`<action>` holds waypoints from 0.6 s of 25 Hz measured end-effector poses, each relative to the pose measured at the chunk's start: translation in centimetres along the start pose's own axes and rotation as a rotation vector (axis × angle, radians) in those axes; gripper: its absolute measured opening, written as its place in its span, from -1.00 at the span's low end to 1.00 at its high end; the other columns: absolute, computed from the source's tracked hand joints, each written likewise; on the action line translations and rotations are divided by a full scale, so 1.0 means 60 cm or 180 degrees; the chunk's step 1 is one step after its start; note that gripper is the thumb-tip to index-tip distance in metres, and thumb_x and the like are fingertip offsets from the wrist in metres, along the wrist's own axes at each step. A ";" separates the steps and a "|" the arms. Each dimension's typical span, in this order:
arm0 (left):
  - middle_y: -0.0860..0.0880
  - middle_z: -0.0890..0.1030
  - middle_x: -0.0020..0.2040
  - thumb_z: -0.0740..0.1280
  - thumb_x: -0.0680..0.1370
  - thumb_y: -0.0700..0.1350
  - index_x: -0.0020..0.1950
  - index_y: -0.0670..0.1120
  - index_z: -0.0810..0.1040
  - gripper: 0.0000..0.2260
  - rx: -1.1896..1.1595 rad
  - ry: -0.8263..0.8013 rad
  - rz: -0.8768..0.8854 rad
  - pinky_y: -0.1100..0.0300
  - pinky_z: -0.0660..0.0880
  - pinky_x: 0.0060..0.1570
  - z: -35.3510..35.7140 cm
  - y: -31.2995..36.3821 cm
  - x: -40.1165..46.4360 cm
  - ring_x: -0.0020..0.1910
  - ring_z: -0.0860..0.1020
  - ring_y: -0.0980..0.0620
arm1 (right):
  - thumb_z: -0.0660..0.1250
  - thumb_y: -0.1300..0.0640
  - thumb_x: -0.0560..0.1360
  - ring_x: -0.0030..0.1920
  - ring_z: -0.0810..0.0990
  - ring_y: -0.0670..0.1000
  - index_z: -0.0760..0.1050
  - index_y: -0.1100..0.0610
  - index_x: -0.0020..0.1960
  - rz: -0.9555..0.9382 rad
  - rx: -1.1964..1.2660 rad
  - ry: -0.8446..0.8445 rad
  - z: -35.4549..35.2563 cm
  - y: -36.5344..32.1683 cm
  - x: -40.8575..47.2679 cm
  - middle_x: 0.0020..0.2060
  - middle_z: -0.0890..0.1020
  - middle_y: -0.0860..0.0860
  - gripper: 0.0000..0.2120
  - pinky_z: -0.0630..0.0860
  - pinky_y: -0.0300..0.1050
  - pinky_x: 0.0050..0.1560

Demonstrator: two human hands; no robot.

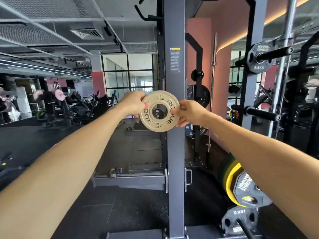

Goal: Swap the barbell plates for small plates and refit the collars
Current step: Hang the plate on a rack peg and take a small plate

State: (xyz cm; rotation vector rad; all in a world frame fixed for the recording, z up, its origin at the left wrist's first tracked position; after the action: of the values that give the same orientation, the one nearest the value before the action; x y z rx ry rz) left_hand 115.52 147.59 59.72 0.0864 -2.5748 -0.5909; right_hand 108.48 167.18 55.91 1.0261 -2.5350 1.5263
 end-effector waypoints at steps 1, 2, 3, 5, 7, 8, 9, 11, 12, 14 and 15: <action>-0.11 0.62 -0.01 0.31 0.60 -0.16 0.12 -0.13 0.52 -0.88 0.0001 0.0065 0.0036 0.31 0.52 -0.51 -0.011 0.015 0.001 -0.29 0.65 0.01 | 0.31 0.15 0.57 -0.11 0.67 0.30 0.38 0.37 0.20 -0.0011 0.0028 0.0040 -0.013 -0.011 -0.007 -0.02 0.65 0.33 -0.66 0.66 0.01 -0.20; -0.11 0.63 -0.02 0.31 0.60 -0.15 0.09 -0.12 0.53 -0.90 0.0001 0.0129 0.0084 0.27 0.55 -0.47 -0.019 0.034 0.004 -0.29 0.66 -0.01 | 0.31 0.15 0.57 -0.12 0.67 0.30 0.37 0.38 0.21 -0.0009 0.0044 0.0087 -0.030 -0.020 -0.016 -0.01 0.65 0.34 -0.65 0.65 -0.02 -0.24; -0.12 0.64 -0.03 0.31 0.60 -0.15 0.06 -0.12 0.54 -0.92 -0.0024 0.0176 0.0137 0.22 0.58 -0.42 -0.024 0.054 0.009 -0.26 0.66 -0.03 | 0.31 0.16 0.57 -0.15 0.67 0.28 0.36 0.39 0.23 -0.0004 0.0054 0.0133 -0.050 -0.027 -0.024 0.00 0.64 0.35 -0.64 0.64 -0.06 -0.28; -0.13 0.64 -0.04 0.32 0.59 -0.16 0.04 -0.12 0.55 -0.94 -0.0128 0.0184 0.0258 0.18 0.61 -0.41 -0.018 0.096 0.027 -0.25 0.66 -0.05 | 0.30 0.16 0.57 -0.22 0.66 0.21 0.37 0.39 0.20 -0.0005 0.0037 0.0221 -0.093 -0.030 -0.038 0.01 0.64 0.36 -0.66 0.63 -0.11 -0.33; -0.11 0.62 -0.06 0.32 0.59 -0.16 0.03 -0.12 0.54 -0.94 -0.0130 0.0117 0.0353 0.23 0.55 -0.51 0.006 0.136 0.044 -0.30 0.63 -0.01 | 0.30 0.15 0.57 -0.25 0.66 0.17 0.41 0.32 0.13 0.0020 -0.0045 0.0304 -0.136 -0.017 -0.053 0.00 0.65 0.34 -0.75 0.63 -0.13 -0.35; -0.10 0.61 -0.07 0.32 0.59 -0.16 0.00 -0.11 0.52 -0.96 -0.0104 0.0071 0.0402 0.25 0.51 -0.54 0.024 0.158 0.055 -0.34 0.61 0.02 | 0.30 0.15 0.57 -0.28 0.66 0.14 0.41 0.29 0.10 0.0056 -0.0051 0.0351 -0.158 -0.005 -0.060 -0.01 0.65 0.34 -0.78 0.63 -0.13 -0.34; -0.10 0.60 -0.09 0.32 0.59 -0.15 -0.02 -0.10 0.50 -0.97 -0.0094 0.0030 0.0449 0.27 0.48 -0.55 0.043 0.177 0.064 -0.37 0.60 0.04 | 0.30 0.16 0.57 -0.32 0.66 0.11 0.41 0.28 0.09 0.0109 -0.0038 0.0393 -0.178 0.008 -0.067 -0.02 0.65 0.34 -0.80 0.63 -0.12 -0.34; -0.08 0.60 -0.12 0.32 0.59 -0.15 -0.03 -0.08 0.50 -0.98 -0.0142 -0.0021 0.0567 0.26 0.47 -0.55 0.087 0.216 0.089 -0.40 0.59 0.05 | 0.31 0.15 0.57 -0.37 0.65 0.06 0.41 0.30 0.13 0.0222 -0.0037 0.0495 -0.220 0.044 -0.078 -0.03 0.65 0.33 -0.75 0.63 -0.13 -0.34; -0.08 0.60 -0.13 0.33 0.58 -0.15 -0.03 -0.08 0.52 -0.98 -0.0184 -0.0048 0.0625 0.24 0.49 -0.53 0.112 0.237 0.103 -0.39 0.58 0.05 | 0.31 0.15 0.56 -0.37 0.64 0.06 0.40 0.34 0.17 0.0274 -0.0055 0.0557 -0.244 0.066 -0.082 -0.02 0.65 0.34 -0.71 0.63 -0.13 -0.34; -0.09 0.61 -0.11 0.35 0.56 -0.15 -0.03 -0.10 0.55 -0.96 -0.0294 -0.0129 0.0732 0.21 0.53 -0.49 0.166 0.280 0.135 -0.34 0.60 0.01 | 0.31 0.15 0.56 -0.36 0.64 0.08 0.39 0.36 0.22 0.0390 -0.0129 0.0698 -0.295 0.112 -0.089 -0.02 0.65 0.34 -0.66 0.63 -0.11 -0.32; -0.10 0.61 -0.10 0.36 0.56 -0.15 -0.02 -0.11 0.56 -0.96 -0.0359 -0.0187 0.0780 0.22 0.52 -0.51 0.194 0.302 0.152 -0.34 0.60 0.01 | 0.31 0.14 0.56 -0.35 0.64 0.09 0.39 0.35 0.23 0.0449 -0.0170 0.0768 -0.322 0.134 -0.091 -0.03 0.65 0.33 -0.65 0.64 -0.10 -0.30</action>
State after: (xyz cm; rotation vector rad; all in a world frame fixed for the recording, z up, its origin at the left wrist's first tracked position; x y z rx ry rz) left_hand 102.79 167.01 62.42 -0.2841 -2.5495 -0.6510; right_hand 102.45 187.83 57.95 0.6256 -2.5077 1.5002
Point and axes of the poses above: each hand's wrist, its own x-axis towards the middle knuckle, its own z-axis out of the palm, y = z × x, the point moved 2 cm from there along x, towards the middle knuckle
